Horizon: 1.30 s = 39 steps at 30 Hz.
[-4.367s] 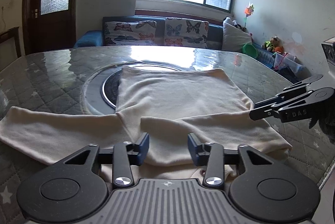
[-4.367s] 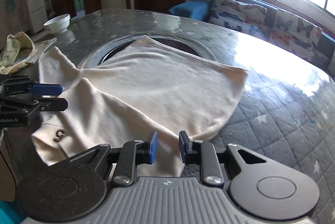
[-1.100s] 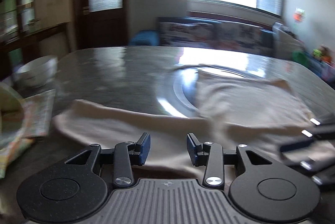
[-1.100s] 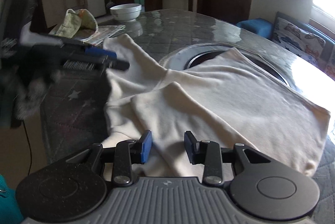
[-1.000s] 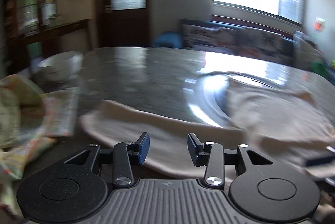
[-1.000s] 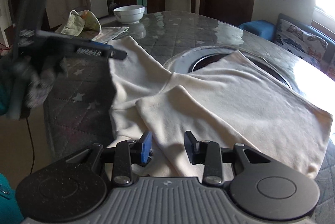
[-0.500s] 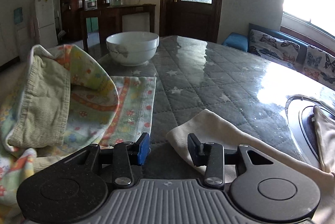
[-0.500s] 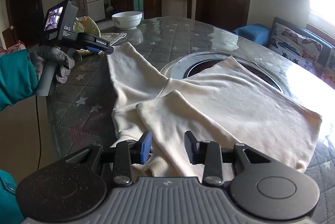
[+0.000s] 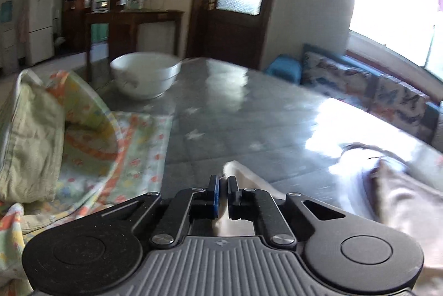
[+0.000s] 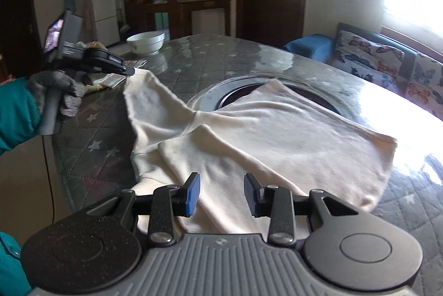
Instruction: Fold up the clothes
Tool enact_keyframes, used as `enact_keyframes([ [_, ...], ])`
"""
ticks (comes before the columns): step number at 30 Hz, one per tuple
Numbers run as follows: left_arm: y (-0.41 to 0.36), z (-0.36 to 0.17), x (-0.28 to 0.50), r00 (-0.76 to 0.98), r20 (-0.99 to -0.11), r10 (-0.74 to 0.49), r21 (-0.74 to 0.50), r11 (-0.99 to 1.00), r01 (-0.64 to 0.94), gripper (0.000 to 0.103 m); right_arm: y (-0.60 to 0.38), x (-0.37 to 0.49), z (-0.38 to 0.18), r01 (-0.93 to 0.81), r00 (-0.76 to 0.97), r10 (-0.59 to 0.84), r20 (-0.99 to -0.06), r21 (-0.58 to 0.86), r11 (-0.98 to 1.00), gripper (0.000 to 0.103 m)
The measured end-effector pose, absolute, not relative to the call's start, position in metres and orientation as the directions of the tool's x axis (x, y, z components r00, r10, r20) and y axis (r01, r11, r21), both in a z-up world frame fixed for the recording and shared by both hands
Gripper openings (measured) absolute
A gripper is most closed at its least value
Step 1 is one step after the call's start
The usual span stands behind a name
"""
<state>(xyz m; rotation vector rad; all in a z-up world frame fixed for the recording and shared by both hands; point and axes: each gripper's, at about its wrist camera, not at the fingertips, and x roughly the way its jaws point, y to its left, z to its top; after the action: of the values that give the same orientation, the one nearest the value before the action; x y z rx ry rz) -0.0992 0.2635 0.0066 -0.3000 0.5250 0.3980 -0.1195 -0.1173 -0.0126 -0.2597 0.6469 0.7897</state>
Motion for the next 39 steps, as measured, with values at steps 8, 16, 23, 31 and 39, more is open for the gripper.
enact_keyframes([
  [8, 0.187, 0.058, -0.107, 0.894, -0.448, 0.024, -0.301, 0.937, -0.176, 0.006, -0.158, -0.122, -0.005, -0.648, 0.597, 0.545, -0.588, 0.048, 0.76, 0.035],
  [16, 0.099, 0.085, -0.108, 0.886, -0.391, -0.249, -0.363, 0.926, 0.1, 0.006, -0.205, -0.126, -0.004, -0.546, 0.666, 0.492, -0.56, 0.082, 0.833, 0.035],
  [23, 0.036, 0.071, -0.098, 0.82, -0.413, -0.396, -0.388, 0.891, 0.234, 0.006, -0.232, -0.13, -0.01, -0.484, 0.692, 0.453, -0.561, 0.104, 0.869, 0.035],
  [31, 0.004, 0.037, -0.1, 0.741, -0.48, -0.47, -0.383, 0.872, 0.306, 0.006, -0.25, -0.132, -0.015, -0.439, 0.706, 0.422, -0.568, 0.117, 0.891, 0.035],
  [39, -0.009, 0.009, -0.102, 0.658, -0.55, -0.514, -0.383, 0.856, 0.348, 0.012, -0.241, -0.129, -0.017, -0.446, 0.7, 0.428, -0.572, 0.117, 0.887, 0.035],
])
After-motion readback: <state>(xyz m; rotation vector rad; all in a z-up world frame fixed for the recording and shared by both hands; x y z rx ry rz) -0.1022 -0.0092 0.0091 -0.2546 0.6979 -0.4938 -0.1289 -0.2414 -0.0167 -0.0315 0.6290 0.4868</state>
